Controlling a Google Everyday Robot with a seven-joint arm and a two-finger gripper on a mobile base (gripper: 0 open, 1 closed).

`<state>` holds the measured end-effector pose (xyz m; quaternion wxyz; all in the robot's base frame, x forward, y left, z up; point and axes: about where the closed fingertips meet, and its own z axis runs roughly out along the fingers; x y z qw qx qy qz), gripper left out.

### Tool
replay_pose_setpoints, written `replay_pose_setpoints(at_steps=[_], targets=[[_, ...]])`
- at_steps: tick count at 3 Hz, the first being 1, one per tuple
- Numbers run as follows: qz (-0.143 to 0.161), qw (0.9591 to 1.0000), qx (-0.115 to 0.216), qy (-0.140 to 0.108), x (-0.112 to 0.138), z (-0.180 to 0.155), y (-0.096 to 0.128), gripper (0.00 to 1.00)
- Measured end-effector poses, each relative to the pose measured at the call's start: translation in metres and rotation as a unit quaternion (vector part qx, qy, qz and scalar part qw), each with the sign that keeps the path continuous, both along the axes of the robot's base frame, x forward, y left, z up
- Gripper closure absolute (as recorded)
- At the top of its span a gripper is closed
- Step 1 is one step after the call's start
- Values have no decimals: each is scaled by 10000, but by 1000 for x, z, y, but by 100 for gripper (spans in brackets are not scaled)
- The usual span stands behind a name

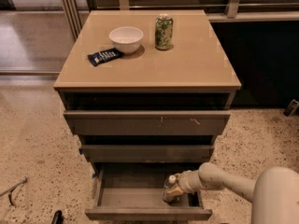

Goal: Place blue plastic bottle into bottom drawer

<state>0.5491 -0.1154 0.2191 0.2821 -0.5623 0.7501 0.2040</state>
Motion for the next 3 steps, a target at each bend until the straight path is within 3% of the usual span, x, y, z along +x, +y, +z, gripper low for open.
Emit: replay_pose_setpoints(at_steps=[1,3], targets=[[0,10000,0,0,0,0,0,56],[0,10000,0,0,0,0,0,9]])
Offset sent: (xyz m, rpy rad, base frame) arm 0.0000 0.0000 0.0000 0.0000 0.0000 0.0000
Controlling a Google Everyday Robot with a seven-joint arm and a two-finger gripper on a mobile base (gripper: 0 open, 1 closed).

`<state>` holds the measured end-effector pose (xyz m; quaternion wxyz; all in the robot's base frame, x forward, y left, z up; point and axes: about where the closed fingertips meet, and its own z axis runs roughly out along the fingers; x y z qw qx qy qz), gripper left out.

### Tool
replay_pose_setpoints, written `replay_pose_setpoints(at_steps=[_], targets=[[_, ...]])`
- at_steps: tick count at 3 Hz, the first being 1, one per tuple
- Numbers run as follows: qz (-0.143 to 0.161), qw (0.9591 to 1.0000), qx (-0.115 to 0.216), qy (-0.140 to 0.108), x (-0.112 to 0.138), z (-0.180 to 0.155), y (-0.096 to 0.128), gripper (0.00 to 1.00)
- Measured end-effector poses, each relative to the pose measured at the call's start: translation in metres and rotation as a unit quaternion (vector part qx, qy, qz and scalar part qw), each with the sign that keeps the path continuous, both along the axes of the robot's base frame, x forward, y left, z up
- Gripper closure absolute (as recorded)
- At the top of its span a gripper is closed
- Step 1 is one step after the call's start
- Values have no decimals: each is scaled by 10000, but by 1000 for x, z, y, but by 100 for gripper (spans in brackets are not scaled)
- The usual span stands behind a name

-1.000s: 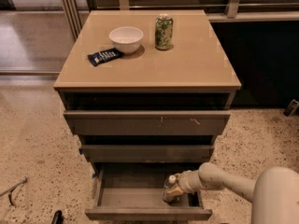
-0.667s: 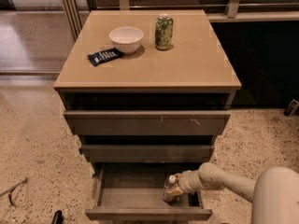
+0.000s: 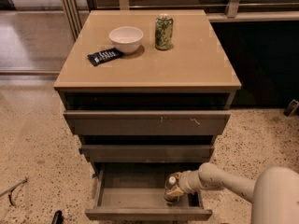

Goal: Place blue plastic bottle into bottom drawer

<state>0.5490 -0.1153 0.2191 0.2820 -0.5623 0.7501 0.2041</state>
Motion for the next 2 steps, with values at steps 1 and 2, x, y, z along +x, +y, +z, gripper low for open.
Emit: replay_pose_setpoints(at_steps=[1,2], targets=[[1,10000,1,1,0,0,0,0],[1,10000,1,1,0,0,0,0]])
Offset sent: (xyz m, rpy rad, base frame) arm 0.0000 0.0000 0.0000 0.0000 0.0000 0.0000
